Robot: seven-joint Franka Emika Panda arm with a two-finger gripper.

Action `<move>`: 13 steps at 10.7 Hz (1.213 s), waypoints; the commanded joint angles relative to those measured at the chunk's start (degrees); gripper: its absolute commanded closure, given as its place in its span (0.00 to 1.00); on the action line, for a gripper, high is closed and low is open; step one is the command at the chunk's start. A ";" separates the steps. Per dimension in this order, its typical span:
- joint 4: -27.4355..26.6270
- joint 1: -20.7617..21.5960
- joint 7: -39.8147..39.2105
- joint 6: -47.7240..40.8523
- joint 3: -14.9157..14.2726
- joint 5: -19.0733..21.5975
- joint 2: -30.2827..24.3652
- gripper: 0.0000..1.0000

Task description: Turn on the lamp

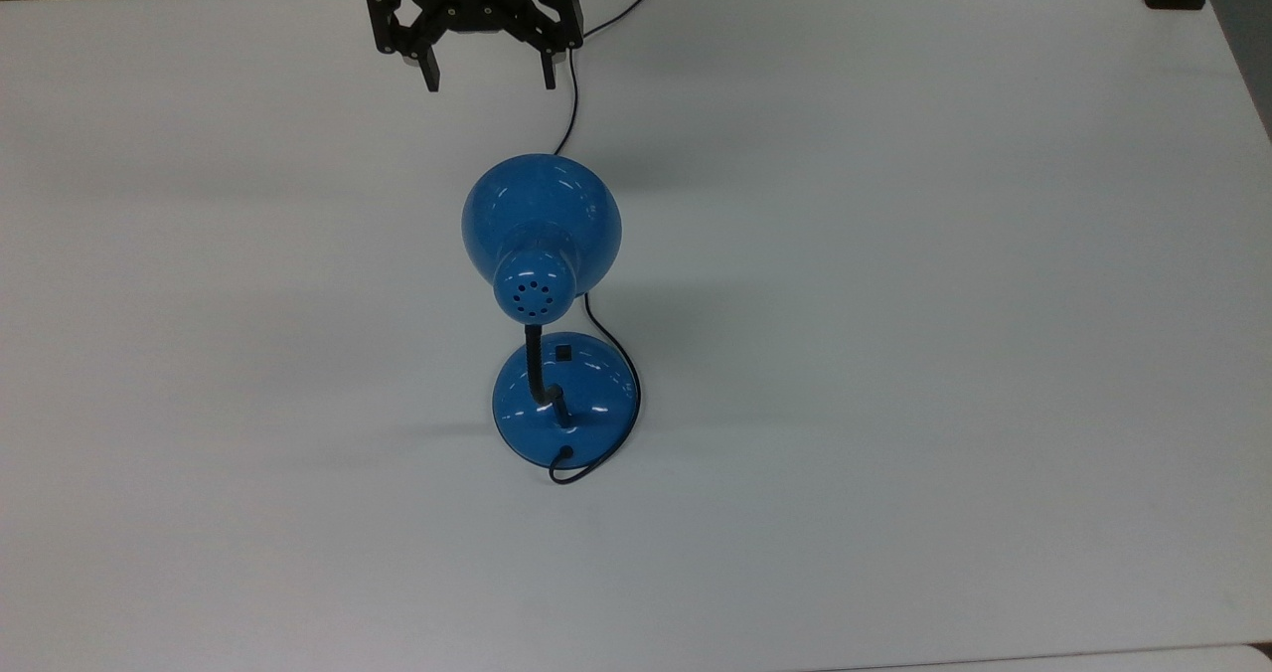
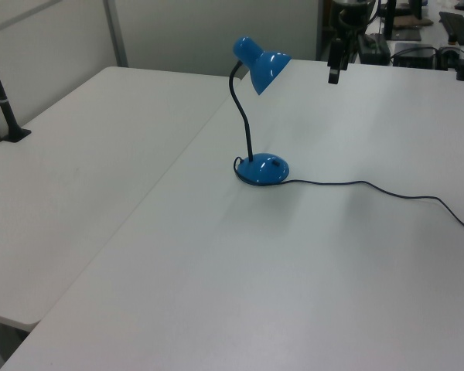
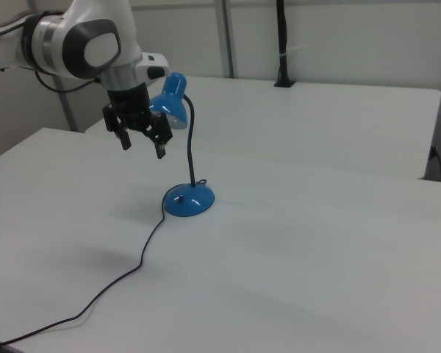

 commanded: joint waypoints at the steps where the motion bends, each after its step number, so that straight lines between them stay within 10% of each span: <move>1: 0.83 1.05 -1.19 -1.03 -2.03 1.78 -0.27 0.00; 11: 0.74 1.14 -1.02 -2.78 -1.87 1.96 -0.36 0.01; 13: 0.66 1.14 -1.11 -3.49 -1.78 1.96 -0.36 0.38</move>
